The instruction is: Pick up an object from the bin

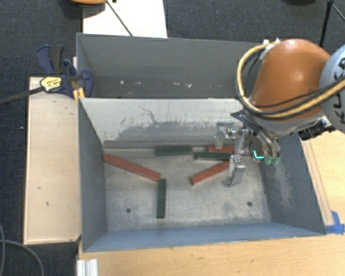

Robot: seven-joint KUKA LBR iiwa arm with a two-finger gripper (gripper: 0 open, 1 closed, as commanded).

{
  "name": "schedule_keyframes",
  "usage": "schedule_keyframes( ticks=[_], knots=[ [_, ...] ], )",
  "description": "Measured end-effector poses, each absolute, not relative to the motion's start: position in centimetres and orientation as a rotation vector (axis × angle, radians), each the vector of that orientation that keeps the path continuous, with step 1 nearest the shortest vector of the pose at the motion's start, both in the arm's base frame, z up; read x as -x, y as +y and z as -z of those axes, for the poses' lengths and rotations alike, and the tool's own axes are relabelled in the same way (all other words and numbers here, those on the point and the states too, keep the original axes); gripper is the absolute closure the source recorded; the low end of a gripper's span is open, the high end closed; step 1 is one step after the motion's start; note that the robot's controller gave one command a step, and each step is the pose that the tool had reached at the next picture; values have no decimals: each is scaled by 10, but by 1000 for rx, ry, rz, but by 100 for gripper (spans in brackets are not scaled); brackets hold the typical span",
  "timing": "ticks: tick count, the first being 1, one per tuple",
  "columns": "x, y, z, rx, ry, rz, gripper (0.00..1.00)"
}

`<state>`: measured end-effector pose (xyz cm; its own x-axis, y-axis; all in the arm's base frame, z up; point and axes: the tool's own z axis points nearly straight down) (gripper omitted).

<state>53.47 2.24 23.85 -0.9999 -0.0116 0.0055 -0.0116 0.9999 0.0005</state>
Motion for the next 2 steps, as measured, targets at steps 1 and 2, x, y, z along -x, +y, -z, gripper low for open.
schedule_keyframes(
  ticks=[1, 2],
  knots=[
    [-536, 22, -243, -18, -3144, 1, 0],
    [-555, 16, -191, -54, -3152, 1, 0]
  ],
)
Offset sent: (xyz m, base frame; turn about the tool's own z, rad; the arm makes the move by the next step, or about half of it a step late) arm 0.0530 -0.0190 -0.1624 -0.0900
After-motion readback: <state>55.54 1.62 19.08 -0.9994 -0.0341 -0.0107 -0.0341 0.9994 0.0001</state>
